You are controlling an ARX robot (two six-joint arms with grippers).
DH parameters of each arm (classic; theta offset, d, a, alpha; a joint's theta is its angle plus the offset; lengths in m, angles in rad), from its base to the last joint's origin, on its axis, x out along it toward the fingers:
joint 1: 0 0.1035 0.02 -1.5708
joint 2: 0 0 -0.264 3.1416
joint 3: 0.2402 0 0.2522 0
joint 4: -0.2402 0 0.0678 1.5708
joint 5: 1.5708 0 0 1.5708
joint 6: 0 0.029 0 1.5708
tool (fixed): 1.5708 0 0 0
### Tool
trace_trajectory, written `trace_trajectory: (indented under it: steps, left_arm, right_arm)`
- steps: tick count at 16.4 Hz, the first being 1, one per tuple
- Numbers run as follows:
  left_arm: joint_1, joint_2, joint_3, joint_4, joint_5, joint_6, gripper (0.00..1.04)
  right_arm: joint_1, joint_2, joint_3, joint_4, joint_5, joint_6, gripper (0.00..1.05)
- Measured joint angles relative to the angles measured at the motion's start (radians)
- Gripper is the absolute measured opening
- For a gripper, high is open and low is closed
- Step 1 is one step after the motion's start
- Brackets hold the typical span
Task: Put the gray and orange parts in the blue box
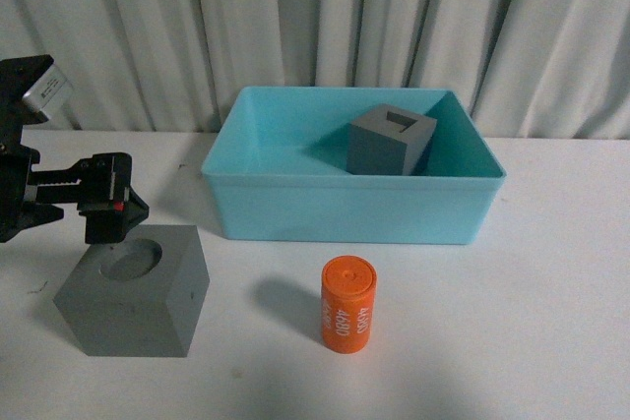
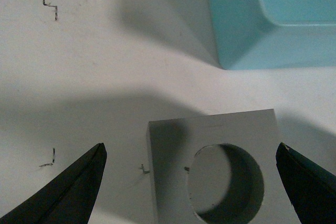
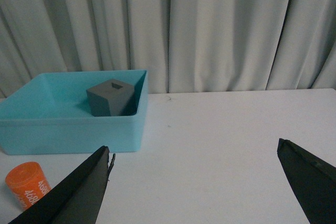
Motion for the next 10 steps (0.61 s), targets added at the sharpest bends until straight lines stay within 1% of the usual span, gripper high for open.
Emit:
trace_trajectory:
  steps: [4, 10]
  left_arm:
    - [0.035, 0.006, -0.023, 0.019, 0.018, 0.050, 0.98]
    - [0.034, 0.047, -0.044, 0.053, 0.019, 0.074, 0.98]
  right_arm:
    - [0.000, 0.000, 0.000, 0.000, 0.000, 0.000, 0.98]
    - [0.000, 0.000, 0.000, 0.000, 0.000, 0.000, 0.98]
